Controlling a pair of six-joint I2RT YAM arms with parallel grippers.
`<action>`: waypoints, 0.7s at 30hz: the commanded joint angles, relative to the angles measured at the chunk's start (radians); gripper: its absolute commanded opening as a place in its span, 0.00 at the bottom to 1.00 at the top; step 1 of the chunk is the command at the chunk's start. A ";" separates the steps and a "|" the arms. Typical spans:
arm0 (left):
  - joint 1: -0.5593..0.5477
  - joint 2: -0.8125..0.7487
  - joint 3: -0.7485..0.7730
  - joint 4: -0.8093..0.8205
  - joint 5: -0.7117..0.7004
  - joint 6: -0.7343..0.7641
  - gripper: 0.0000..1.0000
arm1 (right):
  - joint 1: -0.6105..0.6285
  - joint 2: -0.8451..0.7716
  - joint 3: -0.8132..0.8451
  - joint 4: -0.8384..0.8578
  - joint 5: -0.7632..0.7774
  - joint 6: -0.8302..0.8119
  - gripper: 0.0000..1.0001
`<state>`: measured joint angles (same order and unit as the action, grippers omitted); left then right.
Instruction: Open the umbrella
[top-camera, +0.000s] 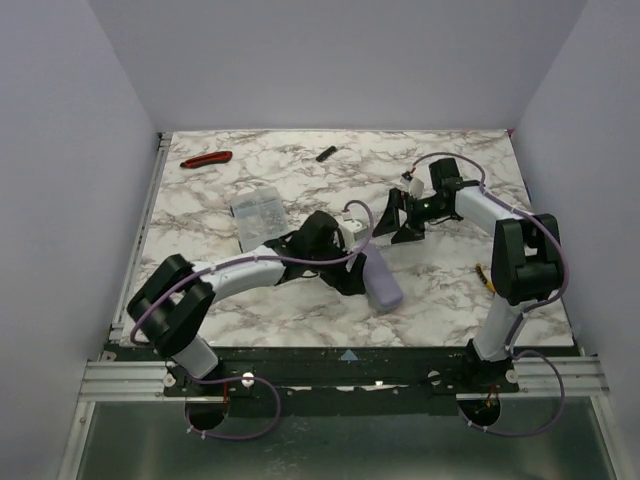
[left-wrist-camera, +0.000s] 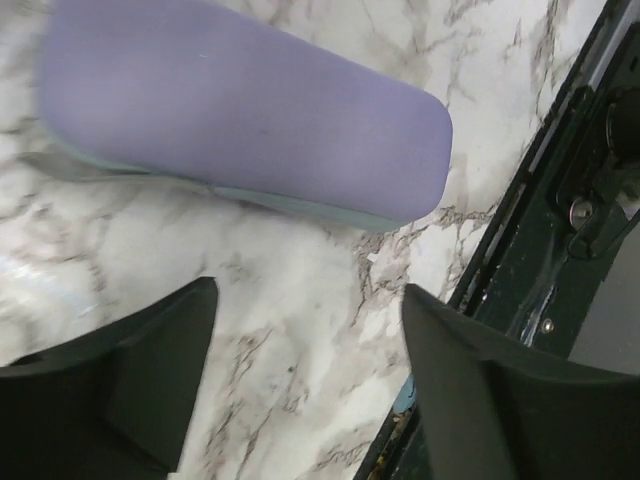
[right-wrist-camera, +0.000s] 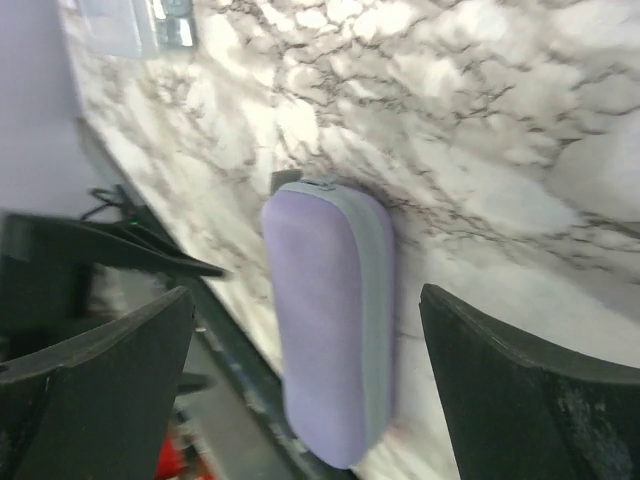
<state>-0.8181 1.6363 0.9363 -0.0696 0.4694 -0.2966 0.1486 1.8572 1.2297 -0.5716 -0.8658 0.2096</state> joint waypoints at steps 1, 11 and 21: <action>0.099 -0.282 -0.106 0.018 -0.136 0.089 0.85 | -0.006 -0.146 0.022 -0.108 0.183 -0.305 0.99; 0.258 -0.580 -0.207 -0.033 -0.181 0.125 0.98 | 0.162 -0.391 -0.095 -0.233 0.555 -0.475 1.00; 0.337 -0.745 -0.165 -0.207 -0.325 0.170 0.98 | 0.291 -0.390 -0.144 -0.234 0.540 -0.390 1.00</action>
<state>-0.5030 0.9291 0.7460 -0.1772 0.2325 -0.1303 0.4328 1.4422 1.0893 -0.7822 -0.3336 -0.2077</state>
